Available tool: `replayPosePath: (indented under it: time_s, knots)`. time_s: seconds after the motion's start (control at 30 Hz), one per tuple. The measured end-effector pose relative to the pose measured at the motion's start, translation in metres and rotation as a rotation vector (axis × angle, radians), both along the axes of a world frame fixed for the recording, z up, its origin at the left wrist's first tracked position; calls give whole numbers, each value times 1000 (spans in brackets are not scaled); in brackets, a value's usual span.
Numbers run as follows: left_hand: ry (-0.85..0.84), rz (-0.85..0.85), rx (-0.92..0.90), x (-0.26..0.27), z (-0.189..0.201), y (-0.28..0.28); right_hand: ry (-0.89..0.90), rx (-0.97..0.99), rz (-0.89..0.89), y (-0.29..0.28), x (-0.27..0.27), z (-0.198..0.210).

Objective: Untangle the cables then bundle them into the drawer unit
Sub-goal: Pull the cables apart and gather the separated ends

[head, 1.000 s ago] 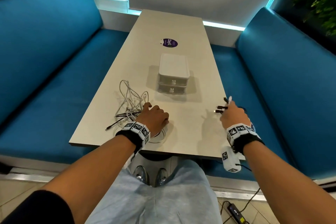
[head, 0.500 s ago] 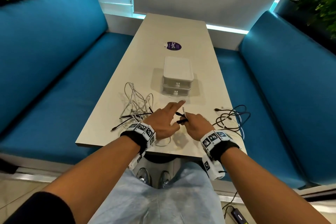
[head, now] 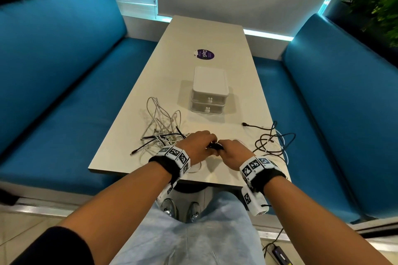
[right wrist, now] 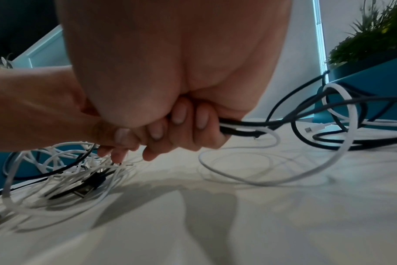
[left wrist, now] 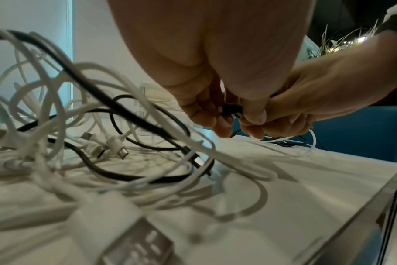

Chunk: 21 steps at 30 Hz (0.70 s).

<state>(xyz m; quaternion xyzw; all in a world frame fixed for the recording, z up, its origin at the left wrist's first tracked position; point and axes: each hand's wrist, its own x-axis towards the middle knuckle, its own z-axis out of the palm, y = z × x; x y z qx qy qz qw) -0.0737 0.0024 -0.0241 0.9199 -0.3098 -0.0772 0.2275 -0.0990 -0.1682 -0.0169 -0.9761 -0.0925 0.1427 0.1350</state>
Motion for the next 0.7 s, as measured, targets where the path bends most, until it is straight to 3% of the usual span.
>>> replayPosePath:
  time_s: [0.17,0.33,0.57,0.7]
  knots:
    - [-64,-25,121,-1,2,2,4,-107,50,2,-4,0]
    - [-115,57,5,1,10,24,31,-16,-44,0,-3,-5]
    - [-292,318,-30,21,14,86,-37,176,-236,2,7,-1]
    - [-339,452,-69,21,11,111,-29,201,-258,11,12,0]
